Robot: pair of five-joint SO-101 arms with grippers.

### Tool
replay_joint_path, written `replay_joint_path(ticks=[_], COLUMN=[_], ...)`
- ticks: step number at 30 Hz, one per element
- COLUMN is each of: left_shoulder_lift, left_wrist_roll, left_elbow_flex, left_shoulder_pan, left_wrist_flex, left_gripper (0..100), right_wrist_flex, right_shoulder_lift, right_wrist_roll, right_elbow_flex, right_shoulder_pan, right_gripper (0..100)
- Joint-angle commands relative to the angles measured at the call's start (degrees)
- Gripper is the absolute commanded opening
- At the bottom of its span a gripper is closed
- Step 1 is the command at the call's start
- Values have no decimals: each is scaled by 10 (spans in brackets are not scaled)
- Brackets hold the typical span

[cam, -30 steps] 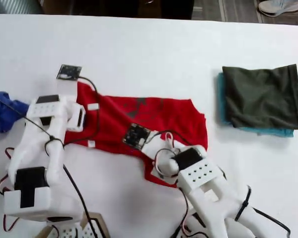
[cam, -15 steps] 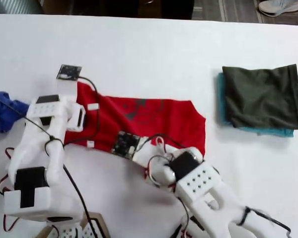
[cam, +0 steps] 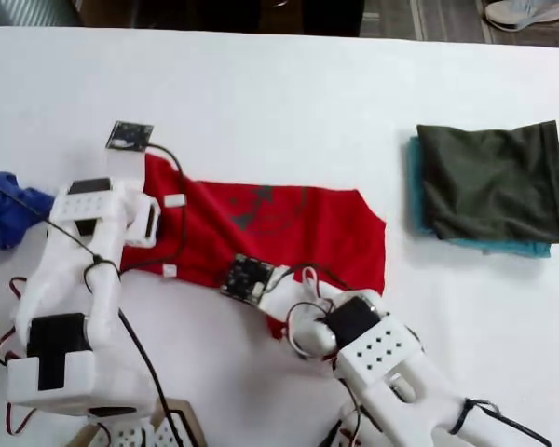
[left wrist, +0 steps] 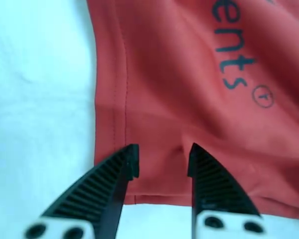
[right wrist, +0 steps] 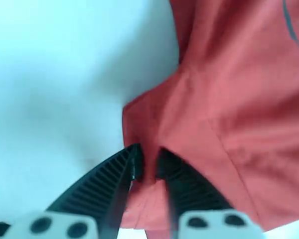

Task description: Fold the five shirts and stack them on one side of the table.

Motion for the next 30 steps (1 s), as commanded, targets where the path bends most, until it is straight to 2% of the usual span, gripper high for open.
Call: replay_joint_path(ticks=[1, 11, 19, 22, 25, 30], left_shoulder_lift=[-25, -24, -24, -24, -24, -24], left_wrist_roll=[3, 2, 2, 2, 2, 2], left_elbow_flex=[-2, 0, 0, 0, 0, 0], left_shoulder_pan=[5, 5, 4, 4, 4, 4], left_wrist_flex=[-8, -19, -18, -18, -18, -18], left_gripper=[184, 184, 184, 184, 184, 184], right_wrist_flex=[-8, 24, -79, -88, -91, -101], right_shoulder_lift=[22, 85, 207, 242, 259, 287], right_wrist_roll=[0, 84, 87, 84, 84, 88], right_elbow_flex=[-3, 1, 23, 2, -11, -37], right_shoulder_pan=[22, -20, -15, -15, 1, 74], right_gripper=[269, 258, 259, 259, 259, 254])
